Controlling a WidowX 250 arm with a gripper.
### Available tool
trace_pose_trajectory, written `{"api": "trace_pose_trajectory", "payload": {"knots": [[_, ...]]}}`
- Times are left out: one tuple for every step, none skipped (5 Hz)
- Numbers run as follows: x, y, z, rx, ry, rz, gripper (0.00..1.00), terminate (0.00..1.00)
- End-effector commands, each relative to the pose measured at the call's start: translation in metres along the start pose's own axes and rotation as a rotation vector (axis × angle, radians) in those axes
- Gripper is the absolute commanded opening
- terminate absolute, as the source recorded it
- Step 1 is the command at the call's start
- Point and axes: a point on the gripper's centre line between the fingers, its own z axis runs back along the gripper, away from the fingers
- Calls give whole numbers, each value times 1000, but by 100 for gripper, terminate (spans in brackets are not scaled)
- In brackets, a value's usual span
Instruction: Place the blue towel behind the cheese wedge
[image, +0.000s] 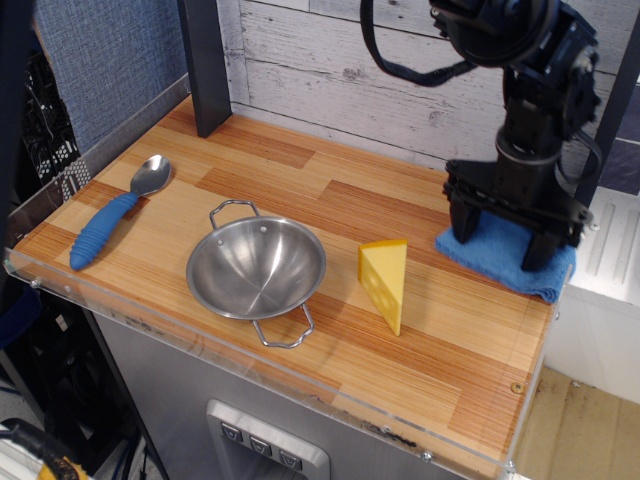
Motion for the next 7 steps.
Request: {"api": "trace_pose_trajectory", "payload": {"knots": [[6,15,75,-54,-38,10,100,0],[16,30,113,-66,-98,11,100,0],[18,44,128,-73,-120,32,100,0],[18,51,148,-81,-140,27,100,0],[16,59,176,-58,-140,-16,100,0],[8,76,199,-17,-88,-81,100,0],[-9,95,218,42,-68,-48,100,0]]}}
